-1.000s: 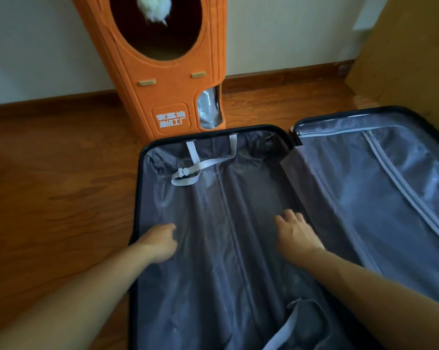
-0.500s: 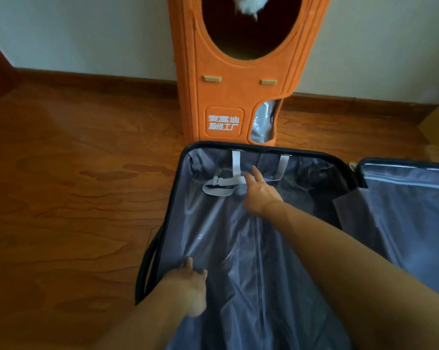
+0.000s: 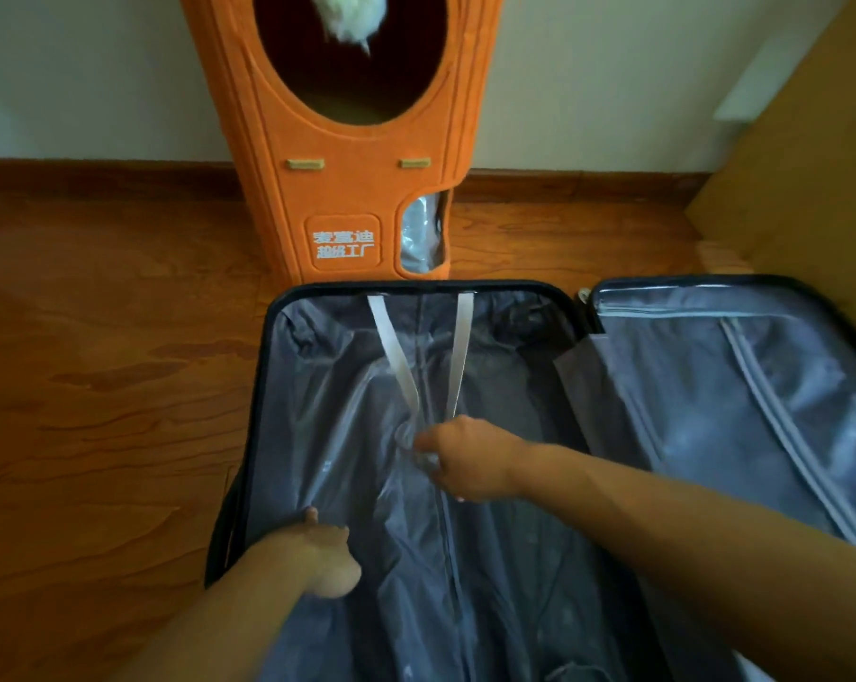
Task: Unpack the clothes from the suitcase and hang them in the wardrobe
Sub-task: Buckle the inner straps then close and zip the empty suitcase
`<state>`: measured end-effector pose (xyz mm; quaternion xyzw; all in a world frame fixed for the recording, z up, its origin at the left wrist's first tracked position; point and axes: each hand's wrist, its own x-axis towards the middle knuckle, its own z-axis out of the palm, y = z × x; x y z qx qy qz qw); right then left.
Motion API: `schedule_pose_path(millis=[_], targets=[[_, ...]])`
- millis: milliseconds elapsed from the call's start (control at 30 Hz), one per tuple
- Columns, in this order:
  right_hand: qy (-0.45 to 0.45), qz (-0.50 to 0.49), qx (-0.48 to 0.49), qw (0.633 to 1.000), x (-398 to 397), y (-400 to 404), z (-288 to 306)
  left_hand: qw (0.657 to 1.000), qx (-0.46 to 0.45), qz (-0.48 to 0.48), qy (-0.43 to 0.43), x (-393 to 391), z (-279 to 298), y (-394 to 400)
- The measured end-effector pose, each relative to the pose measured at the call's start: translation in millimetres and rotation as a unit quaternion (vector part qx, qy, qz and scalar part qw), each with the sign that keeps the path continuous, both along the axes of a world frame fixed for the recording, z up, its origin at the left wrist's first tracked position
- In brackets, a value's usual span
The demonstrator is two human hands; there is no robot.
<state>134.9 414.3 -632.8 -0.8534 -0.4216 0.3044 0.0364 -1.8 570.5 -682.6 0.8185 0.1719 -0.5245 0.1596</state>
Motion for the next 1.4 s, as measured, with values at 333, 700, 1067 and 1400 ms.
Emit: schedule_pose_path(millis=[333,700,1067,1400], targets=[[0.121,-0.396,0.263,0.872,-36.2,-102.3,23.4,0.629,-0.466,0.611,-0.118,38.6,44.9,-92.2],[0.203,-0.433,0.14,0.867,-73.5,-142.3,4.6,0.701,-0.296,0.599,-0.25,31.8,26.3,-92.5],[0.036,-0.208,-0.183,0.96,-123.4,-193.7,-62.7,0.763,-0.265,0.551,-0.211,-40.1,48.0,-66.5],[-0.063,-0.236,0.088,0.966,-130.3,-158.4,-32.3,0.713,-0.333,0.594,-0.167,-14.7,82.4,-50.5]])
